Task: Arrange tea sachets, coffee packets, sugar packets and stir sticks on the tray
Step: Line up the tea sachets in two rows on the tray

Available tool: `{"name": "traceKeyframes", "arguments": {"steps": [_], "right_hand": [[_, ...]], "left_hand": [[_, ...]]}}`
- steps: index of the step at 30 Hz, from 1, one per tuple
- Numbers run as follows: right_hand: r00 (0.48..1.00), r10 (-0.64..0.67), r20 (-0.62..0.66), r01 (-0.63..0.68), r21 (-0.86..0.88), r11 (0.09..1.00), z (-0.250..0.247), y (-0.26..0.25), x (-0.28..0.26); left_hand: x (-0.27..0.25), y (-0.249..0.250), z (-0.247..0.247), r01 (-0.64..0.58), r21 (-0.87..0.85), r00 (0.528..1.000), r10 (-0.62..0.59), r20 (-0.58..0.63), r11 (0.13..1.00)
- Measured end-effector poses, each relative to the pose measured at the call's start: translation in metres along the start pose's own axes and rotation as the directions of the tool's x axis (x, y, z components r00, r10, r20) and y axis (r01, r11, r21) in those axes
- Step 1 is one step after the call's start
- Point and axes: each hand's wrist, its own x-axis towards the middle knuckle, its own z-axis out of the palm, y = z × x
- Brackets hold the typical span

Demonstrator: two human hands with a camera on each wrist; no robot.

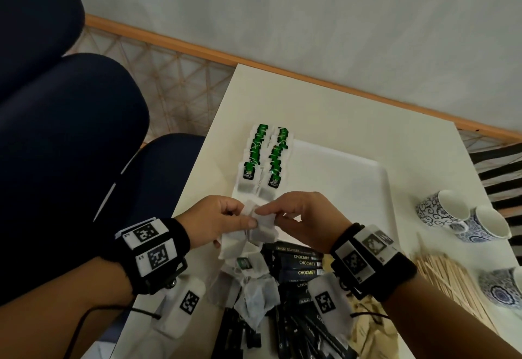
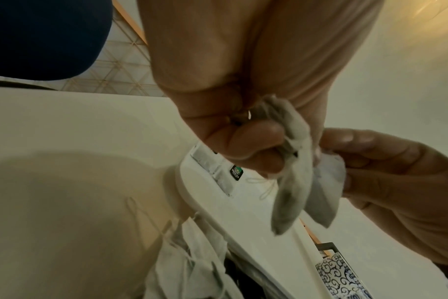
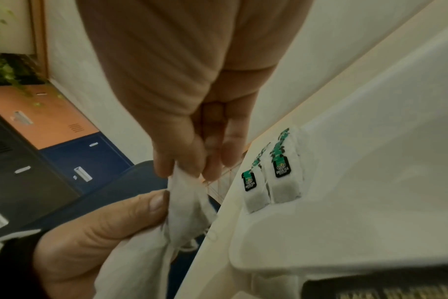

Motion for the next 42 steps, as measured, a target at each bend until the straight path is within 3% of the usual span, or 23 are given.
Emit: {"name": "traceKeyframes", "arguments": {"steps": [6, 10, 13, 19, 23, 28, 35, 38, 40, 42], "right_hand": [[0.995, -0.089, -0.034, 0.092, 0.073, 0.993, -0.009, 0.004, 0.003], [0.995, 0.030, -0.098, -0.014, 0.160, 0.987, -0.016, 0.011, 0.003], [0.986, 0.148, -0.073, -0.145, 0.045, 0.988, -0.015, 0.022, 0.008], [0.991, 0.103, 0.081, -0.089, -0.162, 0.983, 0.000, 0.046, 0.025], [0.963, 0.209, 0.170, -0.170, -0.218, 0.961, 0.003, 0.047, 0.042], [0.925, 0.368, 0.090, -0.344, -0.205, 0.916, 0.004, 0.061, 0.063], [0.913, 0.407, 0.021, -0.398, -0.169, 0.902, 0.003, 0.069, 0.071], [0.941, 0.336, -0.046, -0.338, -0.177, 0.924, 0.004, 0.072, 0.068], [0.967, 0.215, -0.135, -0.232, -0.123, 0.965, 0.003, 0.069, 0.064], [0.988, 0.075, -0.133, -0.089, -0.100, 0.991, 0.001, 0.062, 0.062]], "left_hand": [[0.003, 0.001, 0.003, 0.039, -0.155, 0.999, -0.040, -0.001, 0.987], [0.006, -0.003, -0.002, 0.035, -0.193, 0.995, -0.051, -0.080, 0.980], [0.010, -0.007, -0.010, 0.007, -0.152, 0.987, -0.032, -0.160, 0.988], [0.023, -0.009, -0.025, -0.026, -0.104, 0.965, -0.003, -0.264, 0.994], [0.032, -0.007, -0.031, -0.037, -0.080, 0.958, 0.013, -0.286, 0.996], [0.039, -0.004, -0.031, -0.046, -0.058, 0.959, 0.028, -0.281, 0.997], [0.046, -0.002, -0.029, -0.036, -0.052, 0.967, 0.021, -0.252, 0.998], [0.047, -0.001, -0.026, -0.025, -0.048, 0.974, 0.014, -0.227, 0.999], [0.048, -0.002, -0.025, -0.014, -0.036, 0.980, 0.007, -0.201, 0.999], [0.048, -0.002, -0.023, -0.008, -0.024, 0.988, 0.004, -0.156, 1.000]]}}
